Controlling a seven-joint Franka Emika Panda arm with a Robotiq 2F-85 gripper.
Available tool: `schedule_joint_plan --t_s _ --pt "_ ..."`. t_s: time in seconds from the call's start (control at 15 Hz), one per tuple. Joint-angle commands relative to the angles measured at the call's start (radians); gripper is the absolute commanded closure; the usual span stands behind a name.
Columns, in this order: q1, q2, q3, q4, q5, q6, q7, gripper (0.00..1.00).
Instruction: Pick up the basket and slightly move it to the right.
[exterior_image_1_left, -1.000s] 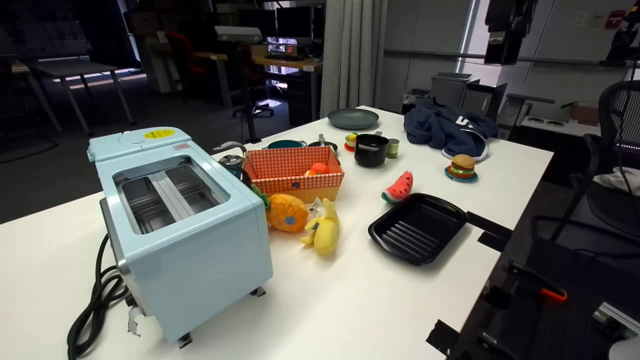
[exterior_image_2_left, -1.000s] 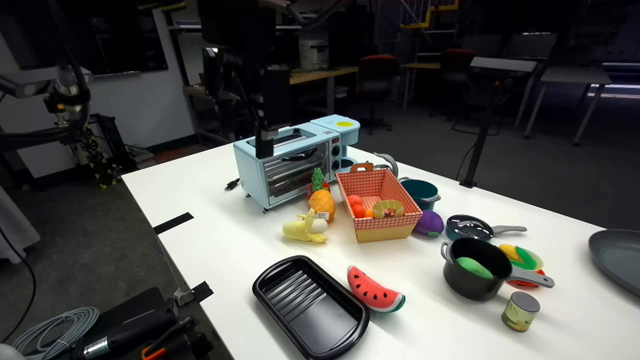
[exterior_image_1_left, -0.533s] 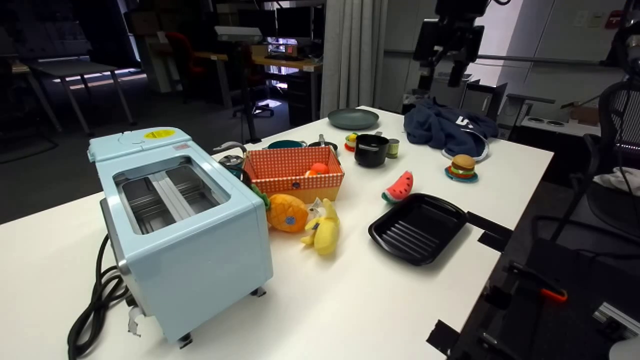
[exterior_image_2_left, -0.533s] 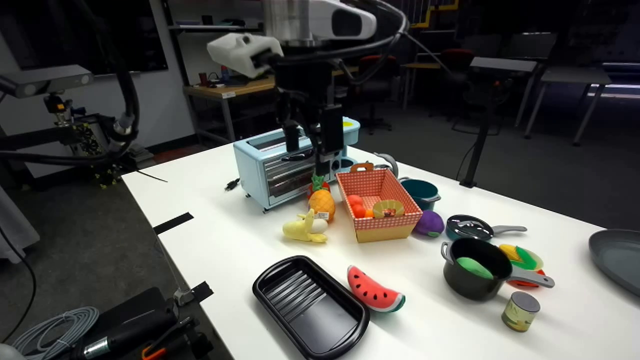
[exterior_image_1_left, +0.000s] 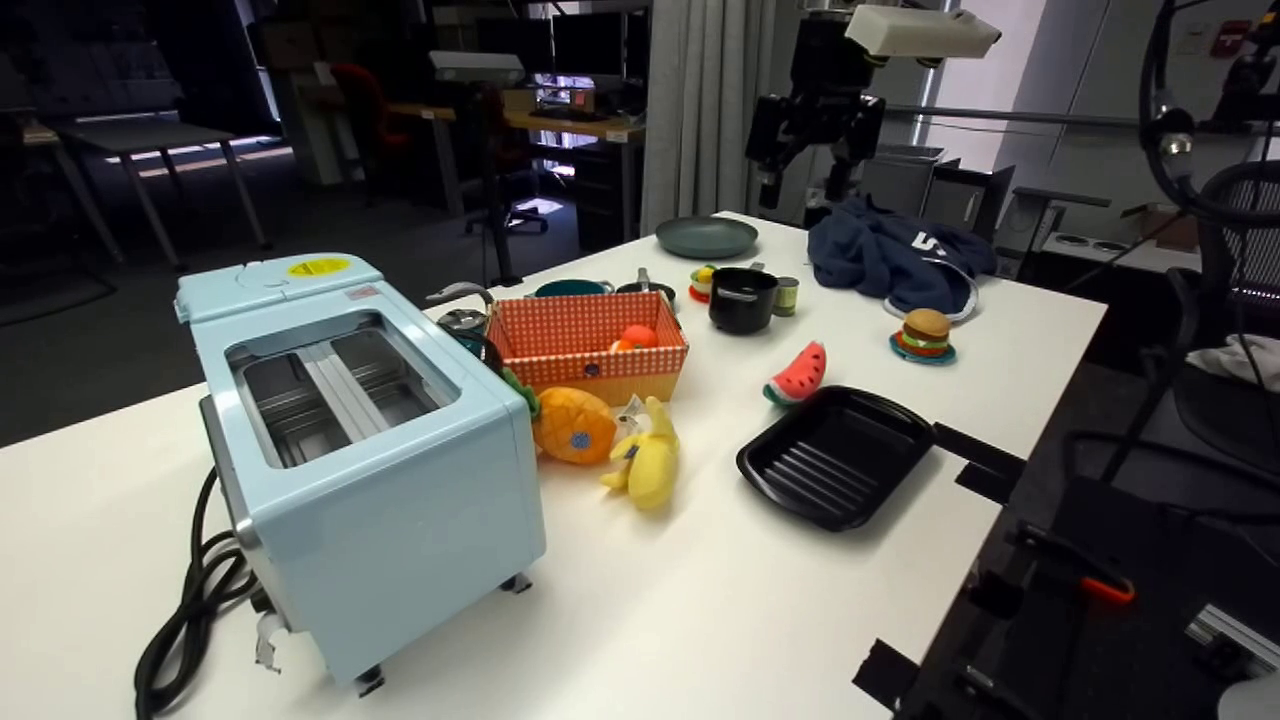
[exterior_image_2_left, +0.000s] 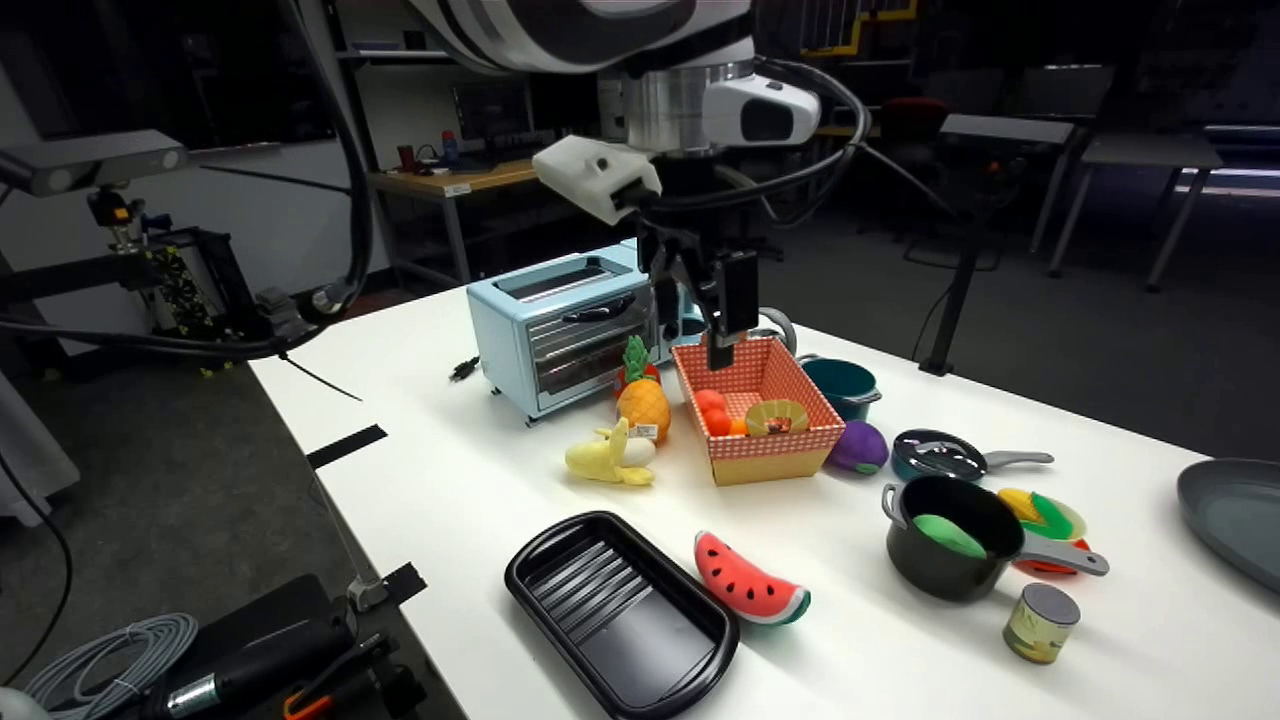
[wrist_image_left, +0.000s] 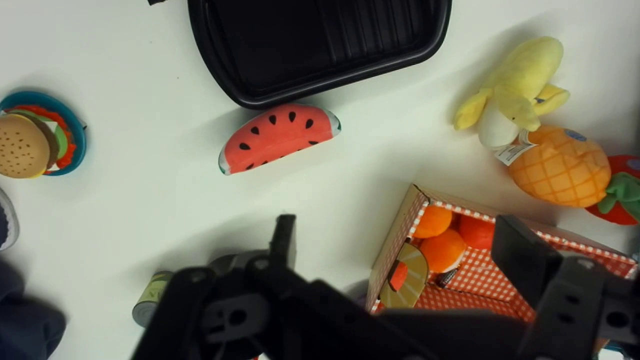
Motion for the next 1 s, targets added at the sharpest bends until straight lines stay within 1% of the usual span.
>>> schedule_joint_plan --t_s 0.0,0.53,0.67,0.93 --pt "-0.010 0.003 0.010 0.006 0.002 -0.003 -0.001 0.00" --pt "-0.009 0.014 0.013 0.019 0.003 0.007 0.012 0.00" --pt "-0.009 0.058 0.019 0.038 -0.015 0.058 0.032 0.00" --pt "-0.001 0.228 0.023 0.137 0.005 0.154 0.044 0.00"
